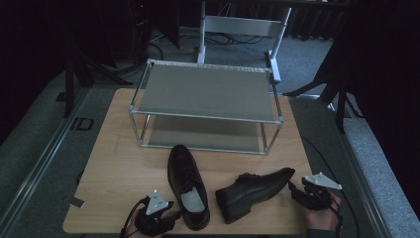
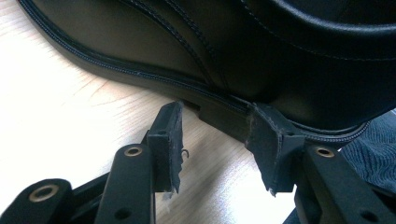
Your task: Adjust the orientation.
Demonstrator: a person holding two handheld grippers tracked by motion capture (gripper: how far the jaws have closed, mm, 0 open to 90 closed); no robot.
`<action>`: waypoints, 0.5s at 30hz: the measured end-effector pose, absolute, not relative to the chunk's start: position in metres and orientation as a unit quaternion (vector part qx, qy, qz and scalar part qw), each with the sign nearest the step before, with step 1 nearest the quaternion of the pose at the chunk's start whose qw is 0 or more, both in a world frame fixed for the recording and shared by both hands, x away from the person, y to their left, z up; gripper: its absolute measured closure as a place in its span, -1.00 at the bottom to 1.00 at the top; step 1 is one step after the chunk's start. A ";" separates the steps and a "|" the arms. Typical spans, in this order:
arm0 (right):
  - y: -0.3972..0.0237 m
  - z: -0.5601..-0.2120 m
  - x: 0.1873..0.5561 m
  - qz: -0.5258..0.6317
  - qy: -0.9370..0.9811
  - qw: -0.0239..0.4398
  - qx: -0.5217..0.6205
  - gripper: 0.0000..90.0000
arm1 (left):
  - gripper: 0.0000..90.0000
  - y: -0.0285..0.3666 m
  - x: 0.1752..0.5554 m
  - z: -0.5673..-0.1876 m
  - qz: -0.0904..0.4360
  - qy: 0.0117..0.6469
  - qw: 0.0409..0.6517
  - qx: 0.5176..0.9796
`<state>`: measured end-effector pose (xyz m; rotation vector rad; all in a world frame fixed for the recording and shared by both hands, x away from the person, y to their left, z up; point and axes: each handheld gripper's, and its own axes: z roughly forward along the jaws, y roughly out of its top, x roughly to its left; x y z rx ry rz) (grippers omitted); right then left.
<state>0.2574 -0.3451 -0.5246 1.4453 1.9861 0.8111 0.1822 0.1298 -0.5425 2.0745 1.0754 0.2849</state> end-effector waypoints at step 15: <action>-0.318 -0.530 0.300 0.302 0.760 0.255 0.516 0.18 | 0.17 0.132 0.183 -0.544 0.110 0.423 0.389 0.811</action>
